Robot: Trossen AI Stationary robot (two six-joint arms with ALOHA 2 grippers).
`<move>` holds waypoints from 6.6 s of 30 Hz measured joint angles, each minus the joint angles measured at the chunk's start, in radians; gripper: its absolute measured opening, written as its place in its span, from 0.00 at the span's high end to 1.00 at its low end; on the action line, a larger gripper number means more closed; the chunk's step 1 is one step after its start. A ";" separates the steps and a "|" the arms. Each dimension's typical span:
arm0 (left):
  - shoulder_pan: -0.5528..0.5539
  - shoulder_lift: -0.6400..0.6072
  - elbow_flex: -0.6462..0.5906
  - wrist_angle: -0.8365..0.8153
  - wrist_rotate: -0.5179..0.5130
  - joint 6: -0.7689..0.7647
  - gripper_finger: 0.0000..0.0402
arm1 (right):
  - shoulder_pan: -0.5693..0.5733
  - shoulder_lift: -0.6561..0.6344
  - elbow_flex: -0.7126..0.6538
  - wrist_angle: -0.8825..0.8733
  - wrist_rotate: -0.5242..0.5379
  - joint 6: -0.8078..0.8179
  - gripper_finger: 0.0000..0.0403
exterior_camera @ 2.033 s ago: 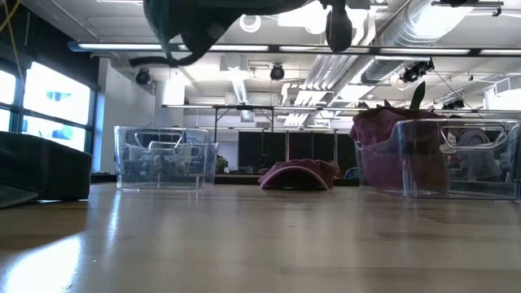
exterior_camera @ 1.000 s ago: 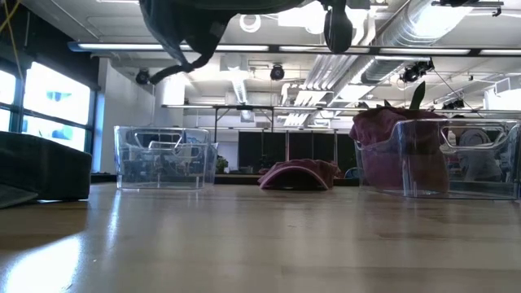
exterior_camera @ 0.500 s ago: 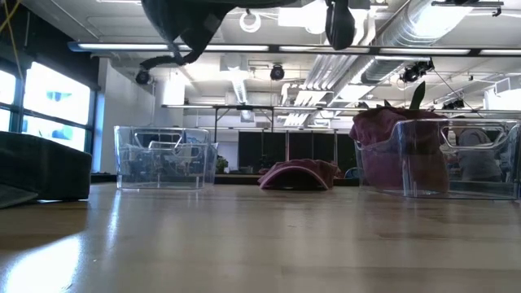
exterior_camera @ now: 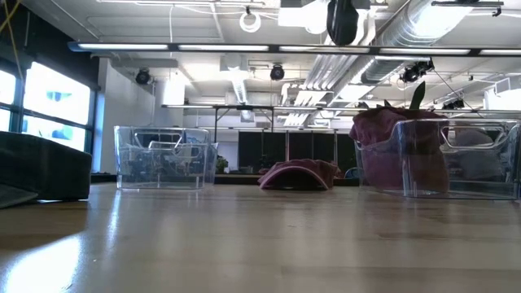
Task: Pick & Place hat
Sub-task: Put the right green cap into the left transparent bin, then put the red cap into the right transparent bin
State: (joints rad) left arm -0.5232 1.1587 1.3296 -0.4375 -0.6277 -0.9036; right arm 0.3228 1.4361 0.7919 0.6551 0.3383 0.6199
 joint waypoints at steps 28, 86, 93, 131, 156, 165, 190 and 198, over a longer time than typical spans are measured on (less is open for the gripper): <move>0.027 -0.011 0.318 -0.372 0.256 0.266 0.99 | -0.003 -0.165 -0.004 -0.522 -0.372 0.035 0.47; 1.107 0.416 0.189 -0.657 0.279 1.564 0.99 | 0.043 -0.214 -0.003 -0.575 0.273 0.319 0.47; 1.151 0.416 0.097 -0.477 0.255 1.570 0.86 | 0.034 -0.214 -0.003 -0.576 0.231 0.286 0.47; 1.260 0.211 0.305 -0.934 0.597 0.927 0.42 | -0.076 -0.413 -0.002 -0.721 -0.013 0.035 0.47; 0.137 0.153 -0.048 -0.656 0.508 -0.457 0.42 | -0.392 -0.372 0.007 -0.858 -0.503 -0.099 0.47; 0.132 0.151 -0.259 -0.166 0.439 -0.477 0.42 | -0.434 -0.043 0.222 -1.027 -0.480 -0.540 0.46; 0.137 0.127 -0.181 -0.405 0.483 -0.186 0.42 | -0.502 0.510 0.471 -1.062 0.180 -0.998 0.33; 0.137 0.126 -0.181 -0.403 0.497 -0.177 0.42 | -0.547 0.562 0.470 -1.017 0.273 -0.996 0.51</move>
State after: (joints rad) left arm -0.3864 1.2842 1.1488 -0.8404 -0.1311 -1.0807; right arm -0.2239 1.9977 1.2621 -0.3615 0.6117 -0.3756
